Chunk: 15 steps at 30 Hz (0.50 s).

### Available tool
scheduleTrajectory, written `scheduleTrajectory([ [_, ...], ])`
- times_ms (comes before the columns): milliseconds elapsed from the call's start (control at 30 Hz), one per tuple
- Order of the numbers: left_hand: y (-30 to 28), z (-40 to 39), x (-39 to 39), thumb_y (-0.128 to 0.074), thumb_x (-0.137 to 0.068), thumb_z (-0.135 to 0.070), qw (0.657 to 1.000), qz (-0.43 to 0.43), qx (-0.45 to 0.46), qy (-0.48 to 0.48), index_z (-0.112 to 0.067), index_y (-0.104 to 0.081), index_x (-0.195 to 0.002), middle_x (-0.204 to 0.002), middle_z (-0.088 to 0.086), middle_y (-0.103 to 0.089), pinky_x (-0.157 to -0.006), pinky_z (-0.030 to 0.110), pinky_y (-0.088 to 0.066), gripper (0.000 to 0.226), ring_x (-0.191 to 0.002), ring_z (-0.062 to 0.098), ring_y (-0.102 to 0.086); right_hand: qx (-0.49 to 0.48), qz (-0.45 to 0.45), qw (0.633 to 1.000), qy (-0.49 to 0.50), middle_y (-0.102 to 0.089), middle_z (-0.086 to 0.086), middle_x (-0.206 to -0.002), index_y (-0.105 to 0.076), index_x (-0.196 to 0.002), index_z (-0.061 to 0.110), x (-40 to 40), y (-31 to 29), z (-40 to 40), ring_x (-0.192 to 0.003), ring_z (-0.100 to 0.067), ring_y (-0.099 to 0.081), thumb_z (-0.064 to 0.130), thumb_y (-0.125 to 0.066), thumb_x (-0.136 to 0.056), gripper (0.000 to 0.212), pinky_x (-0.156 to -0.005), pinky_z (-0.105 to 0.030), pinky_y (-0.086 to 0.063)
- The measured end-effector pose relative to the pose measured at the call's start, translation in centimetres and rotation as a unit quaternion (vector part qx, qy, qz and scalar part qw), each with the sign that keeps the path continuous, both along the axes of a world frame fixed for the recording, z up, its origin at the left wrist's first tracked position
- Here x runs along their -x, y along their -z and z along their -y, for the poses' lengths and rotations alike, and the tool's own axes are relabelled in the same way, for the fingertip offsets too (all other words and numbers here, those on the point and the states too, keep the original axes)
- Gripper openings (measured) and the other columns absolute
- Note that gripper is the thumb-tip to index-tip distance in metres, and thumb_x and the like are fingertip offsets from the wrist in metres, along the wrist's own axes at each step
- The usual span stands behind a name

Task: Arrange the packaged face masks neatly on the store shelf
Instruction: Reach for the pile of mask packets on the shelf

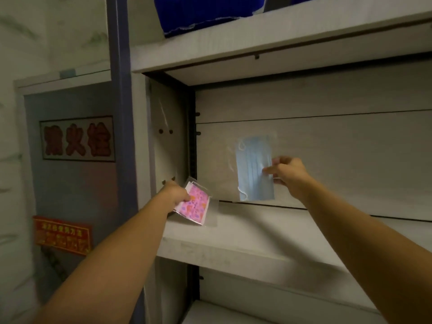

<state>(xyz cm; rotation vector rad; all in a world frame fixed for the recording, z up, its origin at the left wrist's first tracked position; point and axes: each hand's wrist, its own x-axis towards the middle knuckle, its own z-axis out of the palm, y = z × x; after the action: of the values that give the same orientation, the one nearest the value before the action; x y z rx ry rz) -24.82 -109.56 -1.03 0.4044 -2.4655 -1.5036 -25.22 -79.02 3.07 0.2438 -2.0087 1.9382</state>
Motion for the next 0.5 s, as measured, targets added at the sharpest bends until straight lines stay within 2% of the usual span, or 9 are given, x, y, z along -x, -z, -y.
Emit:
scheduleTrajectory([
  [33,0.4,0.0,0.6,-0.079,-0.080,0.003,1.000,0.014,0.024,0.003,0.006,-0.058,-0.117,-0.098,0.019,-0.070,-0.078,0.047,-0.062,0.043,-0.087,0.032,-0.072,-0.002,0.002,1.000,0.006,-0.067,-0.013,-0.098,-0.056,-0.079,0.013,0.3,0.1,0.0,-0.086,-0.029,-0.067,-0.009,-0.074,-0.078,0.028,-0.062,-0.030,-0.054],
  [100,0.9,0.1,1.5,-0.082,-0.078,-0.001,0.996,0.030,0.082,0.008,0.002,-0.058,-0.110,-0.100,0.017,-0.069,-0.081,0.045,-0.061,0.040,-0.089,0.031,-0.071,-0.002,0.011,1.000,0.014,-0.066,-0.013,-0.100,-0.057,-0.082,0.012,0.7,0.3,0.1,-0.089,-0.029,-0.067,-0.009,-0.074,-0.079,0.027,-0.064,-0.031,-0.055],
  [200,1.0,0.0,2.0,-0.085,-0.078,-0.014,0.979,0.053,0.195,0.020,-0.007,-0.053,-0.093,-0.095,0.010,-0.063,-0.066,0.033,-0.054,0.036,-0.090,0.026,-0.065,-0.010,0.029,0.999,0.027,-0.066,-0.014,-0.101,-0.059,-0.088,0.008,0.9,0.7,0.6,-0.091,-0.029,-0.068,-0.008,-0.074,-0.081,0.023,-0.067,-0.032,-0.057],
  [267,1.1,0.2,2.4,-0.086,-0.078,-0.021,0.969,0.070,0.235,0.034,-0.013,-0.046,-0.083,-0.086,0.005,-0.055,-0.063,0.029,-0.048,0.042,-0.089,0.024,-0.059,-0.010,0.040,0.999,0.032,-0.067,-0.014,-0.100,-0.062,-0.096,0.004,1.0,1.1,1.1,-0.088,-0.028,-0.067,-0.008,-0.073,-0.081,0.023,-0.068,-0.033,-0.057],
  [367,1.5,0.7,3.1,-0.087,-0.076,-0.025,0.955,0.077,0.282,0.052,-0.013,-0.047,-0.089,-0.087,0.004,-0.053,-0.073,0.031,-0.048,0.044,-0.093,0.024,-0.057,-0.008,0.073,0.996,0.043,-0.067,-0.017,-0.104,-0.061,-0.109,-0.002,1.4,1.9,1.9,-0.090,-0.031,-0.068,-0.009,-0.073,-0.082,0.031,-0.064,-0.034,-0.056],
  [433,1.6,1.2,3.6,-0.087,-0.076,-0.026,0.947,0.083,0.305,0.064,-0.013,-0.050,-0.092,-0.089,0.004,-0.055,-0.071,0.031,-0.048,0.043,-0.091,0.023,-0.059,-0.032,0.098,0.993,0.051,-0.067,-0.020,-0.106,-0.060,-0.113,-0.004,1.7,2.2,2.5,-0.092,-0.033,-0.068,-0.009,-0.073,-0.082,0.034,-0.064,-0.035,-0.056],
  [500,1.6,1.7,3.9,-0.088,-0.075,-0.030,0.939,0.090,0.322,0.076,-0.013,-0.053,-0.088,-0.091,0.006,-0.060,-0.065,0.030,-0.048,0.042,-0.083,0.021,-0.060,-0.063,0.119,0.990,0.053,-0.068,-0.020,-0.103,-0.061,-0.110,-0.004,1.8,2.3,3.0,-0.085,-0.031,-0.068,-0.009,-0.073,-0.081,0.032,-0.064,-0.035,-0.056],
])
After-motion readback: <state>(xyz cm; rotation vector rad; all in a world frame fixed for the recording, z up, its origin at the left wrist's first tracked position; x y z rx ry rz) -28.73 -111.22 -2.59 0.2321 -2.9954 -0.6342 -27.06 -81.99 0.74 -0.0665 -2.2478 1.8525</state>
